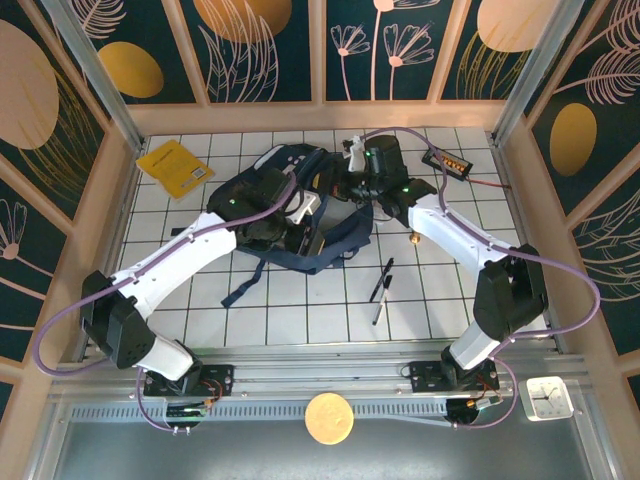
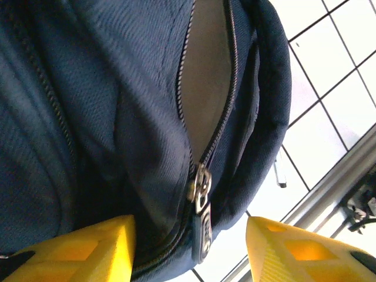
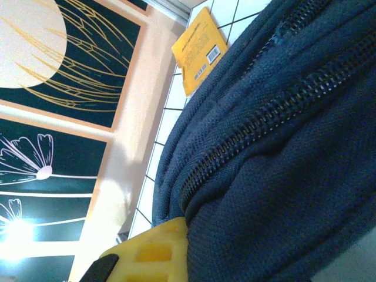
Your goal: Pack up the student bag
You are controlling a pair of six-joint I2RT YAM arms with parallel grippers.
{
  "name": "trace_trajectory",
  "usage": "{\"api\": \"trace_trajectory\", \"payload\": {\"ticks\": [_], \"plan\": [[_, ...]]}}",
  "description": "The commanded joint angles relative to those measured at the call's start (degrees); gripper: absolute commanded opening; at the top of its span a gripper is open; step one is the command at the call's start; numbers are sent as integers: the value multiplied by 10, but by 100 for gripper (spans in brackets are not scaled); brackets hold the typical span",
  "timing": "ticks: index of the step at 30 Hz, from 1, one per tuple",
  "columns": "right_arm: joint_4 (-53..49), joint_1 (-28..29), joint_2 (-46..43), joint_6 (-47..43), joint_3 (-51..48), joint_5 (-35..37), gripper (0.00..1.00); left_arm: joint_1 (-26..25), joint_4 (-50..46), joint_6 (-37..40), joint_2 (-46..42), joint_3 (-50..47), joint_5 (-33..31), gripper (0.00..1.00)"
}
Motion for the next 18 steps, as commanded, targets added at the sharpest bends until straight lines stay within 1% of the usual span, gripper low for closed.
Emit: {"api": "trace_trajectory", "payload": {"ticks": [1,4,8,13,18], "plan": [[64,14,-15,19,40,15,0,-8,-29,-20,5,18,-62,52],[63,17,-10,19,43,16,0,-15,-41,-15,9,28,-86,51],[62,17,-5,20,47,20,0,-33,-84,-9,16,44,-120,50],[58,13,5,19,59,24,0,-56,-114,-10,13,50,-144,49],[58,12,15,21,70,26,0,-59,-130,-9,-1,44,-154,48]]}}
